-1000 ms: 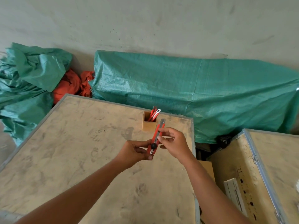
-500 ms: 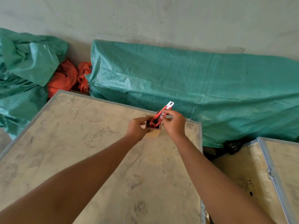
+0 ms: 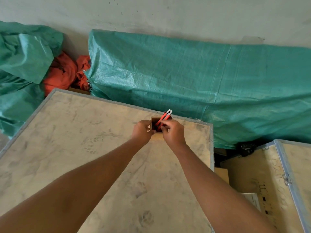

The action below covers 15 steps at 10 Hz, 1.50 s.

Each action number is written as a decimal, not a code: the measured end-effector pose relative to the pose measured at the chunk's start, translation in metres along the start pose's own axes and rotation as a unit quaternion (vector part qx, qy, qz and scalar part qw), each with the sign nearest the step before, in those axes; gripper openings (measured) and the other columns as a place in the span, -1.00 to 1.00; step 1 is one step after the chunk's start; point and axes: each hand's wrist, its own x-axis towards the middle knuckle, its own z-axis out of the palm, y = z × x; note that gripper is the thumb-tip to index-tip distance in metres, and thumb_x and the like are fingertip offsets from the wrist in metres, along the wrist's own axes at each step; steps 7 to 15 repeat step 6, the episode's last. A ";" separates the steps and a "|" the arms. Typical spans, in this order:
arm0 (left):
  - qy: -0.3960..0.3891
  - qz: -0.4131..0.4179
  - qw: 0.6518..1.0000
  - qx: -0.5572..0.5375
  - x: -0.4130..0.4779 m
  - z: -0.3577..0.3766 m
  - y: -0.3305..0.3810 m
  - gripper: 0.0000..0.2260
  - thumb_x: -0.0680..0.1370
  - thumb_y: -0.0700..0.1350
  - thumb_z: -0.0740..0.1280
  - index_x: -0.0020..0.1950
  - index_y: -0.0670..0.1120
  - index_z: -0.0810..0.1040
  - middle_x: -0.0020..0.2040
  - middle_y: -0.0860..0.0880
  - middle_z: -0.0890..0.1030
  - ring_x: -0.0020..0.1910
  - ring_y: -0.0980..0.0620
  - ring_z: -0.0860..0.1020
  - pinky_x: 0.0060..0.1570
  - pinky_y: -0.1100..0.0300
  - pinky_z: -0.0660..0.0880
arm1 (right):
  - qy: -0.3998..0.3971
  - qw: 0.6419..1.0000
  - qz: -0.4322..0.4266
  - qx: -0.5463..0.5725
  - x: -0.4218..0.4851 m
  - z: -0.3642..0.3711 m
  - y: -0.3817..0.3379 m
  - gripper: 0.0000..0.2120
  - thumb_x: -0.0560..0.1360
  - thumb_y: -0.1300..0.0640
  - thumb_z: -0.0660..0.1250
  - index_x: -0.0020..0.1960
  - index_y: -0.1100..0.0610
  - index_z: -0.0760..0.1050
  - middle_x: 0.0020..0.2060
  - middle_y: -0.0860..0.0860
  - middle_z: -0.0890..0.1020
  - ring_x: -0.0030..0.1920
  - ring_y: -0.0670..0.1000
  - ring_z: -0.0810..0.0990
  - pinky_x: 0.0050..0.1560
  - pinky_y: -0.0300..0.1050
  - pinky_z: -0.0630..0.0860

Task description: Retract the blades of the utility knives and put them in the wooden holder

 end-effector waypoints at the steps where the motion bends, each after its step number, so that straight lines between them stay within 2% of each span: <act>1: 0.005 0.003 1.000 -0.004 -0.001 0.001 0.000 -0.50 0.50 -0.23 0.47 0.42 -0.12 0.46 0.32 -0.11 0.58 0.07 0.02 0.54 -0.02 0.21 0.44 | -0.032 0.999 0.016 0.002 0.000 0.000 -0.002 -0.68 0.48 0.36 0.44 0.22 0.21 0.68 0.09 0.18 0.75 0.08 0.15 0.73 0.22 0.07 0.63; 2: 0.002 0.004 1.000 -0.007 -0.006 -0.002 0.002 -0.47 0.49 -0.21 0.48 0.44 -0.10 0.45 0.31 -0.11 0.59 0.04 0.03 0.55 -0.04 0.19 0.46 | -0.044 0.998 0.041 0.011 -0.003 -0.003 -0.008 -0.66 0.50 0.35 0.43 0.26 0.21 0.65 0.13 0.18 0.73 0.12 0.16 0.72 0.26 0.03 0.61; 4: 0.011 0.037 0.999 -0.016 -0.027 -0.018 0.018 -0.48 0.48 -0.15 0.50 0.42 -0.09 0.47 0.33 -0.11 0.57 0.20 -0.10 0.59 0.13 0.04 0.54 | -0.024 0.998 0.045 0.022 -0.008 -0.025 -0.022 -0.69 0.52 0.31 0.43 0.24 0.17 0.67 0.12 0.15 0.74 0.06 0.11 0.73 0.12 -0.22 0.55; 5: 0.020 0.049 0.998 -0.027 -0.038 -0.030 0.027 -0.44 0.47 -0.11 0.51 0.44 -0.10 0.45 0.38 -0.11 0.54 0.22 -0.07 0.58 0.18 0.05 0.53 | -0.008 0.998 0.044 0.050 -0.010 -0.043 -0.034 -0.72 0.52 0.31 0.43 0.22 0.16 0.69 0.12 0.12 0.74 0.03 0.06 0.73 0.06 -0.35 0.51; 6: 0.019 0.057 0.998 -0.032 -0.055 -0.039 0.034 -0.46 0.48 -0.08 0.49 0.44 -0.09 0.46 0.39 -0.08 0.53 0.23 -0.06 0.59 0.12 0.15 0.49 | 0.018 0.995 0.046 0.086 -0.020 -0.065 -0.053 -0.75 0.53 0.27 0.44 0.19 0.13 0.69 0.11 0.08 0.74 -0.05 -0.03 0.71 0.01 -0.41 0.57; 15: 0.019 0.057 0.998 -0.032 -0.055 -0.039 0.034 -0.46 0.48 -0.08 0.49 0.44 -0.09 0.46 0.39 -0.08 0.53 0.23 -0.06 0.59 0.12 0.15 0.49 | 0.018 0.995 0.046 0.086 -0.020 -0.065 -0.053 -0.75 0.53 0.27 0.44 0.19 0.13 0.69 0.11 0.08 0.74 -0.05 -0.03 0.71 0.01 -0.41 0.57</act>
